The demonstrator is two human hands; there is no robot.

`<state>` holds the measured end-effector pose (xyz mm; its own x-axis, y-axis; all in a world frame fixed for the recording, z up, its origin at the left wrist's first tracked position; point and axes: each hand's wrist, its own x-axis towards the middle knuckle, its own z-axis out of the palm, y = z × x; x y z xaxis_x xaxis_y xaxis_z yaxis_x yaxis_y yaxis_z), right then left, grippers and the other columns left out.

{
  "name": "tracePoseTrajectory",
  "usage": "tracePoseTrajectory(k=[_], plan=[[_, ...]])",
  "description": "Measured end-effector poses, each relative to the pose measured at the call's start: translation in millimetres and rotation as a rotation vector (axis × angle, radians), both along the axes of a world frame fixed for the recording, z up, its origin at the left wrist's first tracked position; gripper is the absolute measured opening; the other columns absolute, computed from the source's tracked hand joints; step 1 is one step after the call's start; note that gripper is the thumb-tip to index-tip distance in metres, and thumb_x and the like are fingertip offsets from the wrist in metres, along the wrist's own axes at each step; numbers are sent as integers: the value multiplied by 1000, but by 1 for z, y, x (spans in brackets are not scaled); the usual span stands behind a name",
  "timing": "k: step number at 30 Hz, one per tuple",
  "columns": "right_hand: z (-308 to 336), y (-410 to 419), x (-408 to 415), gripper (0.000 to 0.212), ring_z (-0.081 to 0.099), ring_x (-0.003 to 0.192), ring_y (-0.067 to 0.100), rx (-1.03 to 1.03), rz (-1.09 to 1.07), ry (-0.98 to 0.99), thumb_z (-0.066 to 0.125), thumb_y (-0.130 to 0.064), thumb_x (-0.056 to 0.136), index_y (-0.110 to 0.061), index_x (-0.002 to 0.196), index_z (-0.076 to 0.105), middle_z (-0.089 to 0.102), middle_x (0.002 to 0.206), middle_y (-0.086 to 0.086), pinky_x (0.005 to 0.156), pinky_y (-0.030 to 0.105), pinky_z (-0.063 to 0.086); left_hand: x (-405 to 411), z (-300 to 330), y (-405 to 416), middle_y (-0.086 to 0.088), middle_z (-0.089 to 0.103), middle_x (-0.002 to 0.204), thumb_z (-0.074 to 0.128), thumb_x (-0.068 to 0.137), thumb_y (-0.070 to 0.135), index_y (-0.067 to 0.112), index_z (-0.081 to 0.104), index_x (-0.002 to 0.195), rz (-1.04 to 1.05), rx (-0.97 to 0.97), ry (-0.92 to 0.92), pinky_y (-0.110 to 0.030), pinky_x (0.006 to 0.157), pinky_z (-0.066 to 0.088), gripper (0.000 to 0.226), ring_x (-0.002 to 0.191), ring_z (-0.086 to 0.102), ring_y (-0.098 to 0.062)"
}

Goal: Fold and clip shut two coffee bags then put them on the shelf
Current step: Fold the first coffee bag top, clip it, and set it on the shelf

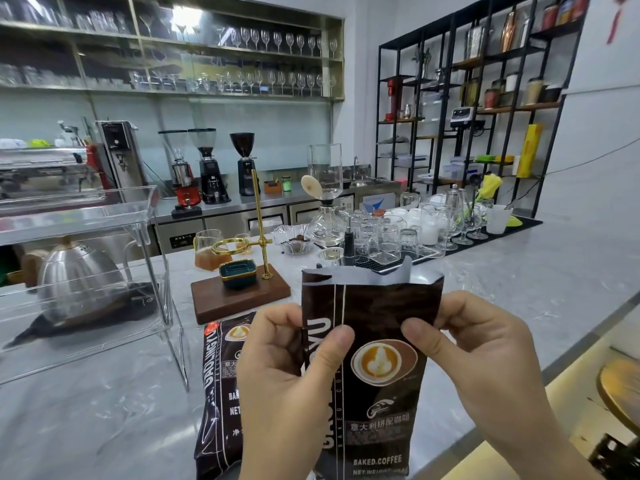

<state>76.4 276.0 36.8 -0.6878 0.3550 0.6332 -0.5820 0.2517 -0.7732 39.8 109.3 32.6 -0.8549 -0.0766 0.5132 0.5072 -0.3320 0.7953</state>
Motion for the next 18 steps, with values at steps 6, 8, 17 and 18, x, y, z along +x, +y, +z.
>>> tracePoseTrajectory(k=[6, 8, 17, 18], plan=[[4, -2, -1, 35, 69, 93, 29, -66, 188, -6, 78, -33, 75, -3, 84, 63, 72, 98, 12, 82, 39, 58, -1, 7, -1, -5, 80, 78, 87, 64, 6, 20, 56, 91, -82, 43, -75, -28, 70, 61, 43, 72, 74, -13], [6, -5, 0, 29, 70, 84, 23, -139, 212, -34, 72, -15, 72, -5, 95, 58, 74, 92, 15, 75, 30, 59, 0, 9, -2, -6, 81, 83, 81, 67, 10, 14, 65, 94, -92, -20, -44, -25, 70, 62, 32, 74, 76, -13], [0, -2, -10, 52, 72, 89, 21, -168, 285, -62, 83, -51, 60, -14, 95, 74, 78, 95, 11, 80, 26, 58, -4, 2, -3, -3, 78, 69, 71, 66, 21, 12, 77, 75, -64, -142, -7, -17, 59, 55, 14, 61, 69, -5], [-1, -4, -9, 51, 72, 90, 21, -174, 285, -63, 83, -52, 61, -15, 95, 73, 77, 96, 11, 80, 27, 58, -4, 1, -3, -5, 78, 69, 70, 67, 25, 12, 77, 77, -59, -142, -10, -19, 60, 56, 17, 62, 70, -6]])
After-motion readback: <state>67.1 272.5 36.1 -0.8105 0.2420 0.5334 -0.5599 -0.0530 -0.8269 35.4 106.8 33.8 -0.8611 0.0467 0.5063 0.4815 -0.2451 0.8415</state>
